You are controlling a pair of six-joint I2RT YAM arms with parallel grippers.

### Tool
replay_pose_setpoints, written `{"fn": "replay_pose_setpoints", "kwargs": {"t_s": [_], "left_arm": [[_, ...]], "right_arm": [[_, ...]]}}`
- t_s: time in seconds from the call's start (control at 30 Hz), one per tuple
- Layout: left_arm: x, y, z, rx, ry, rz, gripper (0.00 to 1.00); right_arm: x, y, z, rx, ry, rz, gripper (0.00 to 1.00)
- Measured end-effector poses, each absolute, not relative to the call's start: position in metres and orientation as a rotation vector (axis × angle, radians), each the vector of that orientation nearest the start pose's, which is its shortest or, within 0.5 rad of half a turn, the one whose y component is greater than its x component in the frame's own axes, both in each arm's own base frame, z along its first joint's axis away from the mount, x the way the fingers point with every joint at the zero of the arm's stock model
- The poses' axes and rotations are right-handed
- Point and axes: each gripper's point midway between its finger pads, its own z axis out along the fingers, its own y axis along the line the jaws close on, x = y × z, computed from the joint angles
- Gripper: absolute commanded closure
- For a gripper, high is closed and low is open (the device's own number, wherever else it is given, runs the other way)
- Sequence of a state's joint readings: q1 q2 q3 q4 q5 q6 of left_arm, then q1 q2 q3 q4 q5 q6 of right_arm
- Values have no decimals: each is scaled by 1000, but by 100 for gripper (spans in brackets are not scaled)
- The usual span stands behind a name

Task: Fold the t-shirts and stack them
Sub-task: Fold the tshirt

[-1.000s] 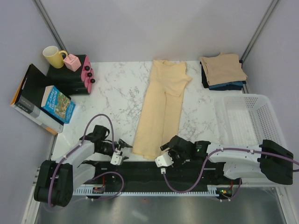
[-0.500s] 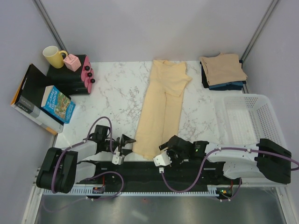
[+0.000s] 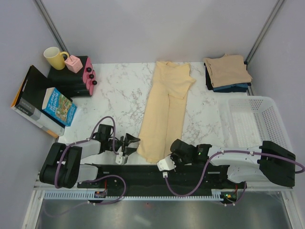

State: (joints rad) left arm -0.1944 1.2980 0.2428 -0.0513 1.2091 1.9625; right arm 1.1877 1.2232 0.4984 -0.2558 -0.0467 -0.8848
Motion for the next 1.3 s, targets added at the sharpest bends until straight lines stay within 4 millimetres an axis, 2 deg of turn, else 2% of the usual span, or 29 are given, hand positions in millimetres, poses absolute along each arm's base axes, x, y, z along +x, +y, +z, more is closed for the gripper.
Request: {"fn": "replay_pose_setpoints", "kwargs": {"t_s": [0.03, 0.1, 0.2, 0.3, 0.37, 0.7, 0.9, 0.93, 0.97, 1.13, 1.23, 1.3], "left_arm": [[181, -189, 38, 1817, 620, -482, 48], [182, -190, 41, 1813, 611, -477, 50], [184, -191, 45, 1810, 597, -467, 49], [184, -192, 49, 1804, 583, -462, 41], [184, -192, 51, 1801, 576, -460, 41], [176, -196, 49, 1811, 567, -494, 42], [158, -205, 36, 1838, 563, -593, 47], [156, -206, 34, 1842, 562, -608, 51], [153, -207, 31, 1847, 562, -624, 58], [150, -212, 22, 1858, 544, -647, 72], [152, -213, 23, 1858, 534, -638, 95], [153, -214, 24, 1857, 526, -631, 98]], "right_arm": [[124, 241, 21, -2215, 1289, 173, 100], [124, 241, 22, -2217, 1292, 170, 100], [125, 242, 24, -2213, 1291, 164, 99], [126, 243, 25, -2211, 1292, 162, 89], [126, 243, 26, -2212, 1291, 162, 84], [126, 243, 26, -2211, 1292, 163, 81], [125, 243, 25, -2204, 1304, 168, 79], [125, 243, 25, -2201, 1308, 169, 80], [125, 243, 26, -2200, 1310, 170, 81], [125, 243, 27, -2190, 1316, 173, 92], [125, 243, 27, -2185, 1314, 175, 99], [125, 242, 27, -2183, 1312, 174, 100]]}}
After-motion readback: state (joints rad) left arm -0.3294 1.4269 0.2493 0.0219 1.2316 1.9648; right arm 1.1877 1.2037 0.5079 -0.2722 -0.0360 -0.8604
